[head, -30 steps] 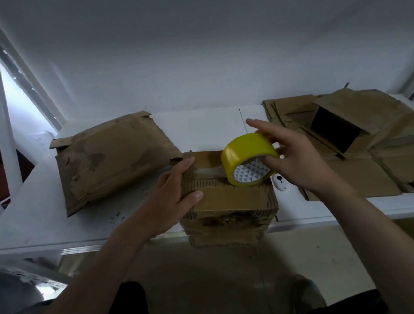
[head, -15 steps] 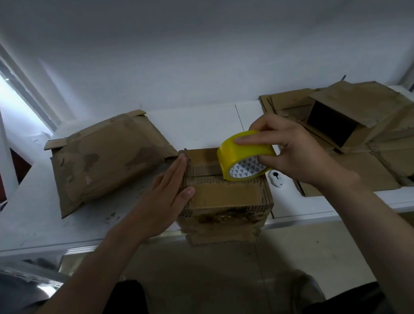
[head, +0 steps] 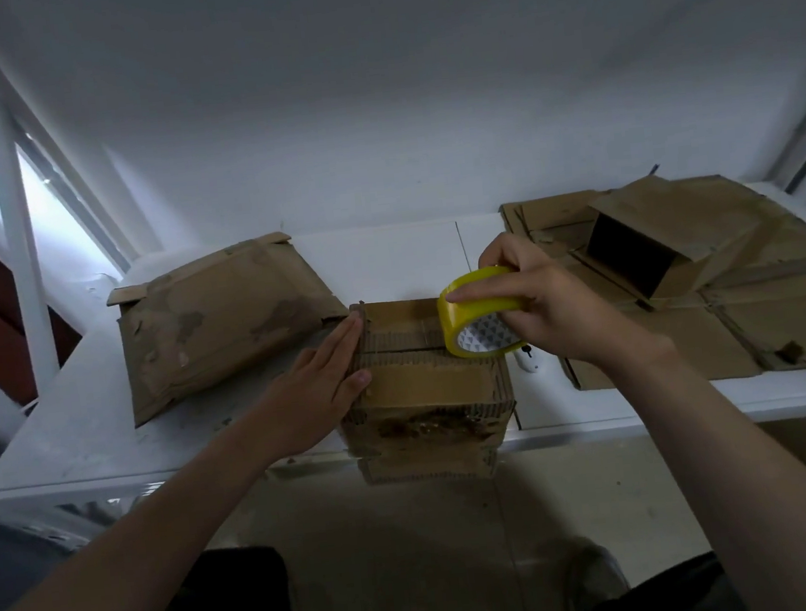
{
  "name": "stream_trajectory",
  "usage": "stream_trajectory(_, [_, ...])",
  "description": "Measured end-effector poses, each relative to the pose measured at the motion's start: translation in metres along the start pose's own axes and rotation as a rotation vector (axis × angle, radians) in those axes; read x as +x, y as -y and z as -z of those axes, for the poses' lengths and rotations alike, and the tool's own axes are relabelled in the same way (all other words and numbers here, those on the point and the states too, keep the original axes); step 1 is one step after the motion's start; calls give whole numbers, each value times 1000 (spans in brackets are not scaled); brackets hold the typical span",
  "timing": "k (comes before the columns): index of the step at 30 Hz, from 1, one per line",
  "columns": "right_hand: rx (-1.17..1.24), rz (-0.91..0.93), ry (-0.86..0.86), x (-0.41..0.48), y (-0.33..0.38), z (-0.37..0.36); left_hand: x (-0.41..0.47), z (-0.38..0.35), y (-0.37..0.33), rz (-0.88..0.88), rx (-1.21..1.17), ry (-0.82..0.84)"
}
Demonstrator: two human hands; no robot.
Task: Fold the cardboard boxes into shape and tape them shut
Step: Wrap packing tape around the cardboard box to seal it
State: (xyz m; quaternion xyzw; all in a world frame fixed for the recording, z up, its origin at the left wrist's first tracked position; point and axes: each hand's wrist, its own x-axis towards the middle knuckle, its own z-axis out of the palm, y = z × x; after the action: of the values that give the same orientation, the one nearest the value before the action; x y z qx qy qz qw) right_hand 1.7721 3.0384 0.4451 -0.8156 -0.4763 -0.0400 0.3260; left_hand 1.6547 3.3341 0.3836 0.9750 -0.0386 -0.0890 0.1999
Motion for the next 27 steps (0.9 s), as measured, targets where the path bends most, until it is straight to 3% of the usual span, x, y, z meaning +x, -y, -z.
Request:
stream_trajectory(12, [-132, -83, 198, -14, 18, 37, 0, 4, -8, 28, 48, 17])
stream_trajectory(16, [-66, -162, 242, -22, 13, 46, 1, 6, -8, 16, 63, 23])
stream_trajectory(27, [-165, -230, 192, -34, -6, 41, 1, 9, -5, -27, 83, 12])
